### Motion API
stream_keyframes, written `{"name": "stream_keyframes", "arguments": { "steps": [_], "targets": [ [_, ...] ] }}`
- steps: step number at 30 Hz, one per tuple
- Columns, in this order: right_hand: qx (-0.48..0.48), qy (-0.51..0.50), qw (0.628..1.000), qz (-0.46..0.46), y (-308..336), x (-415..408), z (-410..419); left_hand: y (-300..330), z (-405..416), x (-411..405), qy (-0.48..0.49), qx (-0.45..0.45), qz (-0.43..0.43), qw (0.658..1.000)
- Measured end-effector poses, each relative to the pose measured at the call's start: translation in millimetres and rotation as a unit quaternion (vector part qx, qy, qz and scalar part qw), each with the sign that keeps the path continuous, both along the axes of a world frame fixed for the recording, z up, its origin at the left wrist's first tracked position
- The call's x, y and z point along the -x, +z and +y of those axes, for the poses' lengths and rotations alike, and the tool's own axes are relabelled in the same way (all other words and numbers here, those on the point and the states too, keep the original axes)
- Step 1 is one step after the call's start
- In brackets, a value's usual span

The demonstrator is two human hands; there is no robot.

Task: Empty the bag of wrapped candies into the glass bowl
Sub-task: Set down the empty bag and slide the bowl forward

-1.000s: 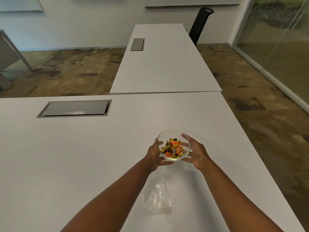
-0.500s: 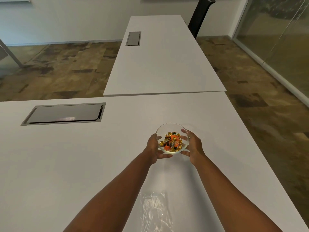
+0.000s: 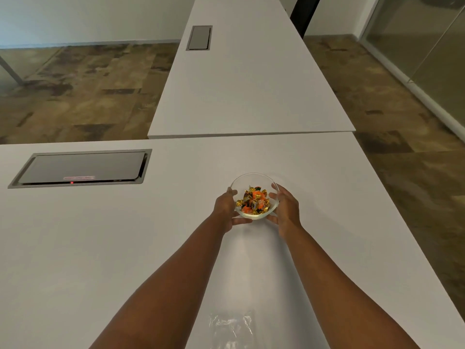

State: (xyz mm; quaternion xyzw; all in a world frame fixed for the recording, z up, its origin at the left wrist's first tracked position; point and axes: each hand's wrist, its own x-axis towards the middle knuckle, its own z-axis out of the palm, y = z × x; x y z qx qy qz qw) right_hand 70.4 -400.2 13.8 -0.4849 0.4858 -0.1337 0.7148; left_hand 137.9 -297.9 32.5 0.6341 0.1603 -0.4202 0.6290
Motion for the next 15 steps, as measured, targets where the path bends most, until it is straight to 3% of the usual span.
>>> {"name": "stream_keyframes", "arguments": {
  "steps": [15],
  "targets": [
    [0.023,0.002,1.000,0.019,-31,-12,-5,-18,-7,-8,0.042,-0.070,-0.022,0.996]
  ]
}}
